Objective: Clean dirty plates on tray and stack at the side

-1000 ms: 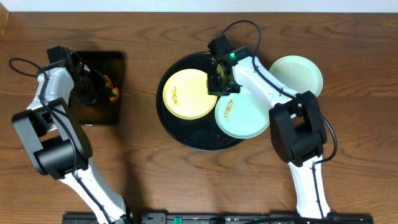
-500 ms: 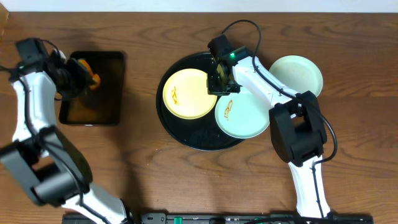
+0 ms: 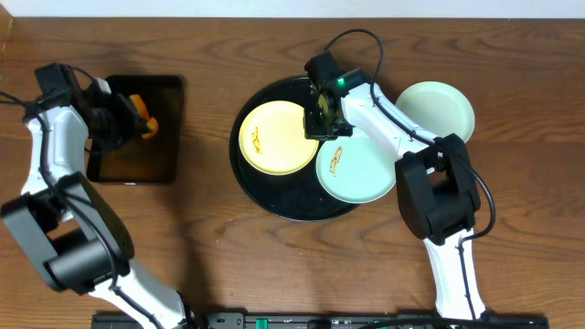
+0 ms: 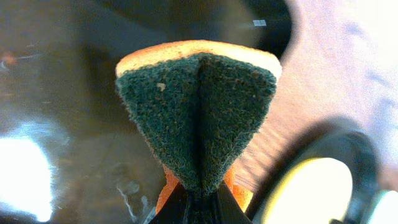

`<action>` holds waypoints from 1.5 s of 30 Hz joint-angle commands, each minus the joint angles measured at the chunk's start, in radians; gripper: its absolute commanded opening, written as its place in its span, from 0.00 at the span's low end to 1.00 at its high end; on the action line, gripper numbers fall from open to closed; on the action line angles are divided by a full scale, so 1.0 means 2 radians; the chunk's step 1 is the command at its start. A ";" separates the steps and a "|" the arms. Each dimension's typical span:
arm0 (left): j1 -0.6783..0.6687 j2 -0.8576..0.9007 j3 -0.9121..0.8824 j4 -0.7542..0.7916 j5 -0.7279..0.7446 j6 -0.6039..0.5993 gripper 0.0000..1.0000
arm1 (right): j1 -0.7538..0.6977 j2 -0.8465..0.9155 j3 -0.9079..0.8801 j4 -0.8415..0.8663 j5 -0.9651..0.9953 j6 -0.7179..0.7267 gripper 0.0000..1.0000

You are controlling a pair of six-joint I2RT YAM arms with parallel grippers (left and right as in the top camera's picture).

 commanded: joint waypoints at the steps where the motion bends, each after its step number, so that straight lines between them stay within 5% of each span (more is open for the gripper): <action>1: -0.001 -0.078 0.007 -0.003 0.034 0.014 0.07 | 0.008 0.008 0.005 0.003 0.005 -0.009 0.01; 7: -0.006 -0.084 -0.002 0.006 -0.113 0.010 0.07 | 0.008 0.008 0.005 0.012 0.003 -0.009 0.01; 13: -0.004 -0.011 -0.013 0.000 -0.007 0.004 0.08 | 0.008 0.008 0.005 0.002 0.004 -0.009 0.01; 23: -0.017 -0.112 0.017 -0.061 0.090 -0.003 0.07 | 0.012 0.008 0.005 0.014 0.003 -0.016 0.01; 36: -0.205 -0.073 0.002 -0.084 0.066 -0.003 0.07 | 0.017 0.008 0.005 0.018 0.017 -0.031 0.01; 45: -0.296 0.000 0.002 -0.066 -0.028 -0.045 0.07 | 0.010 0.008 0.005 0.013 0.017 -0.025 0.01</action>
